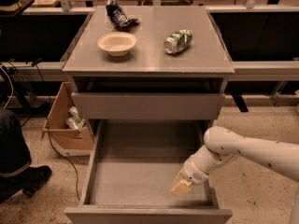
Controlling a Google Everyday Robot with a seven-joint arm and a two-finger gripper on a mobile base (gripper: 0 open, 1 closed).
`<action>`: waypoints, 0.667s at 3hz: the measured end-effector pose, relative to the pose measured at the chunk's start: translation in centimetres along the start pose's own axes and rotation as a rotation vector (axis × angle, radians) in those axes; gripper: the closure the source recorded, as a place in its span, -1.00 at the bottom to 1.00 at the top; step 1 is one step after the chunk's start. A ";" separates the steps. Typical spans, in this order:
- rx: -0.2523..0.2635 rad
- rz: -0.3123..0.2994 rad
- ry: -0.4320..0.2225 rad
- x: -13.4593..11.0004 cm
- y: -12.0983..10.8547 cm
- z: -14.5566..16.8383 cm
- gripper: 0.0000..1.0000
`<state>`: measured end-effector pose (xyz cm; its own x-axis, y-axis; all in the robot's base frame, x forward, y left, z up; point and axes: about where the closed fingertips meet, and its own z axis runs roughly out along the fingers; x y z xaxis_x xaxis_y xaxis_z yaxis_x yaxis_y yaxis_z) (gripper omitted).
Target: Open middle drawer
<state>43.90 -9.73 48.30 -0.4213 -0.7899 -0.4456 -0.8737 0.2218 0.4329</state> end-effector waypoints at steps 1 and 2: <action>0.034 -0.006 -0.015 -0.4 -0.3 -1.2 0.29; 0.073 -0.008 -0.044 -0.5 -1.0 -1.9 0.76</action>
Offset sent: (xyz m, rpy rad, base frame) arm 0.0286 -0.0186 0.0202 0.0192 -0.1266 -0.0860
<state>45.46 -10.68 49.60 -0.4227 -0.7663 -0.4838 -0.8920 0.2576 0.3715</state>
